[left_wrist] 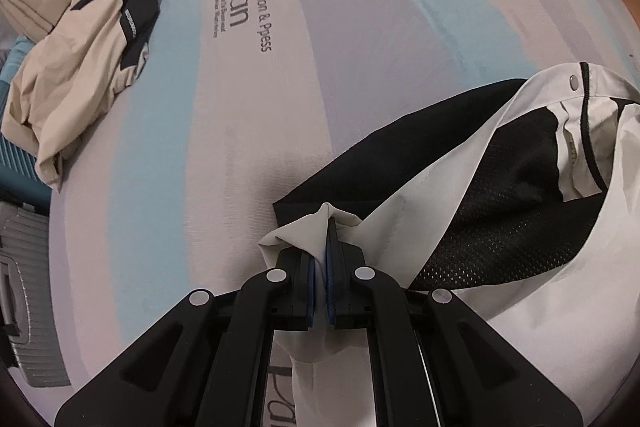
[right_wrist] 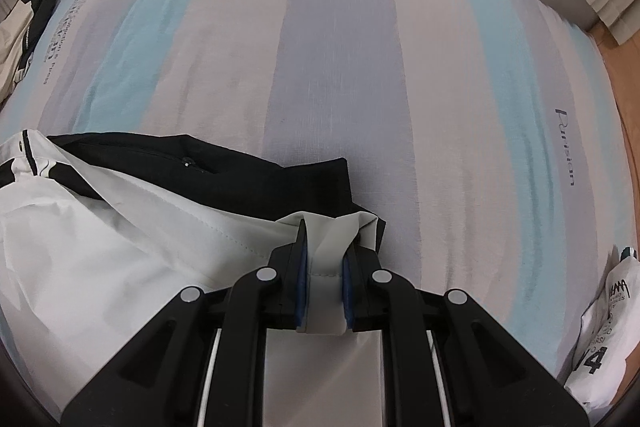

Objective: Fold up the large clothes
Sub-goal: 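Carry the held hem over the jacket with both grippers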

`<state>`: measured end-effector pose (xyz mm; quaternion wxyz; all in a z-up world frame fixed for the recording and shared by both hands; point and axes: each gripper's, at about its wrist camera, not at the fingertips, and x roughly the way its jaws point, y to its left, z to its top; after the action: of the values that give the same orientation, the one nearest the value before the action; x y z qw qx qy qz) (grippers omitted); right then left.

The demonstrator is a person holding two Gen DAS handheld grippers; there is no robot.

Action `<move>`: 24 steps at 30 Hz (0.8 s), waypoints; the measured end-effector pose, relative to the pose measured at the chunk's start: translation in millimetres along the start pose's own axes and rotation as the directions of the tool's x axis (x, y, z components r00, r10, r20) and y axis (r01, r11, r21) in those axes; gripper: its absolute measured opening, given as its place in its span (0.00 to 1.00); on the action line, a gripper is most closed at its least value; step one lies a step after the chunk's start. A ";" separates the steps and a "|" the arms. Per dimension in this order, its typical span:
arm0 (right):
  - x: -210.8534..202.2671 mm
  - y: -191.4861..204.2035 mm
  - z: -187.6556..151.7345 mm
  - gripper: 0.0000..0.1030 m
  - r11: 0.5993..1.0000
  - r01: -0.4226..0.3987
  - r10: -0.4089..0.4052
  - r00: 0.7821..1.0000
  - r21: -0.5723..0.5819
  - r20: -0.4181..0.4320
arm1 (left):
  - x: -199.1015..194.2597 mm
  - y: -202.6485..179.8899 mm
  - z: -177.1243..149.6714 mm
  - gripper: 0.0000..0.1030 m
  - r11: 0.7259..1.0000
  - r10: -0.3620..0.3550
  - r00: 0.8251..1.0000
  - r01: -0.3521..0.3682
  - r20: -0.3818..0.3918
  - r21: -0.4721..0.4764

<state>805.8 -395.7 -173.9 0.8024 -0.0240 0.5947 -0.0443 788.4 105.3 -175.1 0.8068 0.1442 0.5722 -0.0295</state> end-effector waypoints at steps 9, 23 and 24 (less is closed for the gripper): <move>11.7 4.1 -7.7 0.12 1.000 0.011 -0.011 1.000 -0.018 0.004 | 13.1 -4.1 -3.8 0.04 1.000 0.012 1.000 -0.012 -0.005 0.006; 9.2 12.8 -9.0 0.15 0.998 0.054 -0.053 0.998 -0.020 0.034 | 2.0 -3.2 -2.0 0.07 0.999 0.030 1.000 -0.030 0.006 -0.025; 8.1 13.7 -8.8 0.15 0.998 0.056 -0.055 0.998 -0.023 0.036 | 0.2 -3.0 -1.9 0.07 0.999 0.034 0.999 -0.034 0.006 -0.031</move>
<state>800.3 -382.8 -185.4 0.8110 -0.0507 0.5799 -0.0590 786.1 103.0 -176.5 0.8110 0.1414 0.5676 -0.0075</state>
